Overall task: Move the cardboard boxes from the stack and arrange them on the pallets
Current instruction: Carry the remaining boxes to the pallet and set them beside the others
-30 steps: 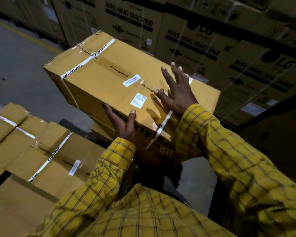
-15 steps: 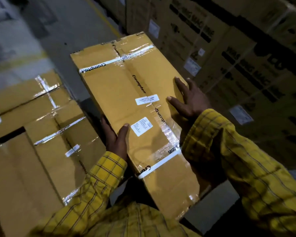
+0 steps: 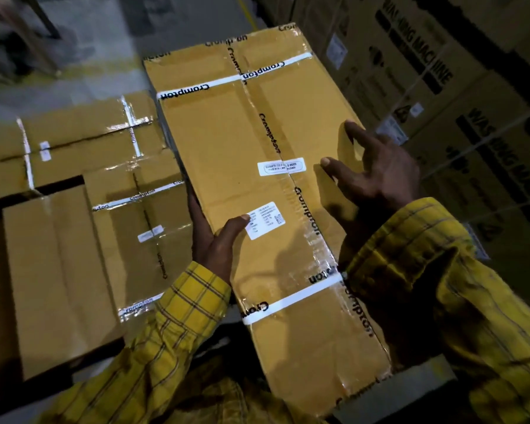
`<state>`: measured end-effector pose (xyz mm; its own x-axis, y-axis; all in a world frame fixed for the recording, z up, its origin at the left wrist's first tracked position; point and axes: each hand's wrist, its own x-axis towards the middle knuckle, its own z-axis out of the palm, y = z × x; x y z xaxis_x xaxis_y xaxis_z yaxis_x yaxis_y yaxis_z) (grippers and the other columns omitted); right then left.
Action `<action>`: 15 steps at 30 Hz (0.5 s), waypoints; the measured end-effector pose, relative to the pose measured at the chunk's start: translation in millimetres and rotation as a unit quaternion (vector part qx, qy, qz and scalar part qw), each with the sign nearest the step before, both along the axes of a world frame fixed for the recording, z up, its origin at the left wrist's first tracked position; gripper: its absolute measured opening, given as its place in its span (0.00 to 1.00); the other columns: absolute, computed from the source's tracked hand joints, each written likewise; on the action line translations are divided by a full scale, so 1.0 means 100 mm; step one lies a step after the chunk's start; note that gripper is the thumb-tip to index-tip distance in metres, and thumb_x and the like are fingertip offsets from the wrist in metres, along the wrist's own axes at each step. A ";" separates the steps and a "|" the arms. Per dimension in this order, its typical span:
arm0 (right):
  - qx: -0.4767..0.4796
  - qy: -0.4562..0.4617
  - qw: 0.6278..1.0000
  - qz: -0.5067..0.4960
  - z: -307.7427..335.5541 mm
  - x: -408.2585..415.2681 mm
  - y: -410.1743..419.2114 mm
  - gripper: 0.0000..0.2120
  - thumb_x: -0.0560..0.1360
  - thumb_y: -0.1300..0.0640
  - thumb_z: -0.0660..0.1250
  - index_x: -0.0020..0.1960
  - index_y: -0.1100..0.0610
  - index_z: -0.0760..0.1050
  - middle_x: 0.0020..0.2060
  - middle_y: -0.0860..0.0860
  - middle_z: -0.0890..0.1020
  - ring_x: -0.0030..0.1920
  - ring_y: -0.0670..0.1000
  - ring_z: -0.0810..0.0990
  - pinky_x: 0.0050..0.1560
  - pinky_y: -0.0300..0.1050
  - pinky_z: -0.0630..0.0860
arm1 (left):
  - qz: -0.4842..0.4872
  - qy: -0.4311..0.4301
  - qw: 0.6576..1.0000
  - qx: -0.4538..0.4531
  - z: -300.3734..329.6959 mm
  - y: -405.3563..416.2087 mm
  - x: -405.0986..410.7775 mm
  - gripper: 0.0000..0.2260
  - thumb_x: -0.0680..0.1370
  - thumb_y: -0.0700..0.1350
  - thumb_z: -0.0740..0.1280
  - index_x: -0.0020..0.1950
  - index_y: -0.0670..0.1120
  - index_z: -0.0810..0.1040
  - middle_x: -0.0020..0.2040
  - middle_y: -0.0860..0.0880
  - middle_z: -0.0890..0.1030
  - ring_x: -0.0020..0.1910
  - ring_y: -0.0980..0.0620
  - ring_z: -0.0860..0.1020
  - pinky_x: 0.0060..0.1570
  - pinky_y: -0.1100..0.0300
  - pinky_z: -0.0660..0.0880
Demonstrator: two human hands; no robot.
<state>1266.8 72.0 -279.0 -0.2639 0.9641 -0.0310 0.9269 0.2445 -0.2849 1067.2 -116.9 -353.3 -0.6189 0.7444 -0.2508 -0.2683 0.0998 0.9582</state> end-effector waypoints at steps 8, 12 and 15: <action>0.058 0.024 0.997 0.037 0.55 -1.15 -0.72 0.41 0.72 0.22 0.61 0.80 0.35 0.58 0.58 0.53 0.78 0.58 0.56 0.78 0.58 0.54 0.75 | 0.007 -0.003 0.998 0.066 0.21 -0.64 -1.13 0.51 0.65 0.53 0.76 0.83 0.55 0.53 0.77 0.48 0.70 0.73 0.45 0.71 0.73 0.41 0.68; 0.079 0.034 0.995 0.055 0.63 -1.99 -1.24 0.39 0.74 0.25 0.64 0.80 0.37 0.61 0.60 0.52 0.79 0.59 0.57 0.78 0.56 0.49 0.69 | 0.025 -0.002 0.997 0.078 0.29 -1.16 -1.92 0.52 0.63 0.55 0.75 0.84 0.52 0.53 0.77 0.48 0.70 0.73 0.48 0.72 0.72 0.50 0.71; 0.087 0.062 0.992 0.066 0.50 -2.63 -1.58 0.39 0.72 0.26 0.66 0.79 0.38 0.64 0.59 0.53 0.81 0.58 0.58 0.81 0.56 0.51 0.76 | 0.037 0.005 0.997 0.074 0.27 -1.56 -2.51 0.53 0.63 0.55 0.74 0.84 0.50 0.53 0.77 0.47 0.71 0.72 0.48 0.73 0.70 0.53 0.73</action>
